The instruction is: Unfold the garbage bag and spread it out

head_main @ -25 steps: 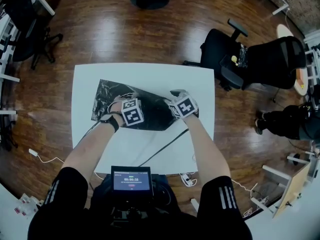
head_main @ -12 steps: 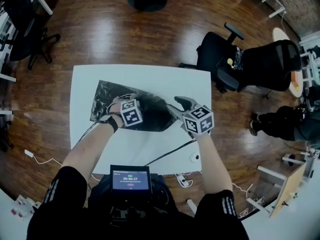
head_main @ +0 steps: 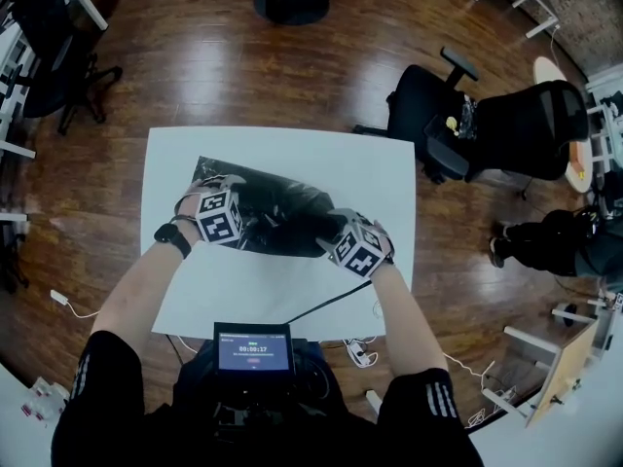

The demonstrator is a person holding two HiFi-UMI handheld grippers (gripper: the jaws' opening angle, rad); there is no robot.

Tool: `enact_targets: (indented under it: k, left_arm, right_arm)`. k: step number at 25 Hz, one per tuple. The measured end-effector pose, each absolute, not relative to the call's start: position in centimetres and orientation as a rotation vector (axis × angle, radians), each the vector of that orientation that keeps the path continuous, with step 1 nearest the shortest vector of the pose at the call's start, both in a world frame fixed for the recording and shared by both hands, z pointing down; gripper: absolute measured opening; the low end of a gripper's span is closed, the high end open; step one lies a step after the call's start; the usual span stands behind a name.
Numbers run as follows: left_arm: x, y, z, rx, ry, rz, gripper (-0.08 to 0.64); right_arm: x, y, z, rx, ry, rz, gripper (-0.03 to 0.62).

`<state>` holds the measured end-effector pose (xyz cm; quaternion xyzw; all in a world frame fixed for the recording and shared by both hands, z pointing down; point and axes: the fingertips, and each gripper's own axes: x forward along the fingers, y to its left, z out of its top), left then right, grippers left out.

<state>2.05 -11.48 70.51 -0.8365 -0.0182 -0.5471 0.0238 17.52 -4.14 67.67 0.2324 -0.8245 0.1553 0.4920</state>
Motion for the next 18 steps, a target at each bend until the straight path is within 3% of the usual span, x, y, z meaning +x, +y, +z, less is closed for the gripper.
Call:
enact_targets:
  k: [4,9,10,18]
  left_arm:
    - [-4.2,-12.2,72.6,-2.473,-0.162,-1.844,0.352]
    - [-7.5,-12.3,74.4,-2.442,-0.257,-1.945,0.382]
    - [-7.9,-12.3,74.6,-2.451,-0.266,-1.960,0.390]
    - [-9.9,-13.1,74.8,-2.518,-0.224,-1.995,0.432]
  right_arm:
    - [18.2,-4.0,69.8,0.544,-1.965,0.432,0.322]
    - [18.7,-4.1,71.9,0.521,-1.951,0.503,0.322]
    - [18.8,-4.0,72.2,0.517,-1.946,0.521,0.358]
    - [19.1,-4.7,73.3,0.542,-1.949,0.546,0.362]
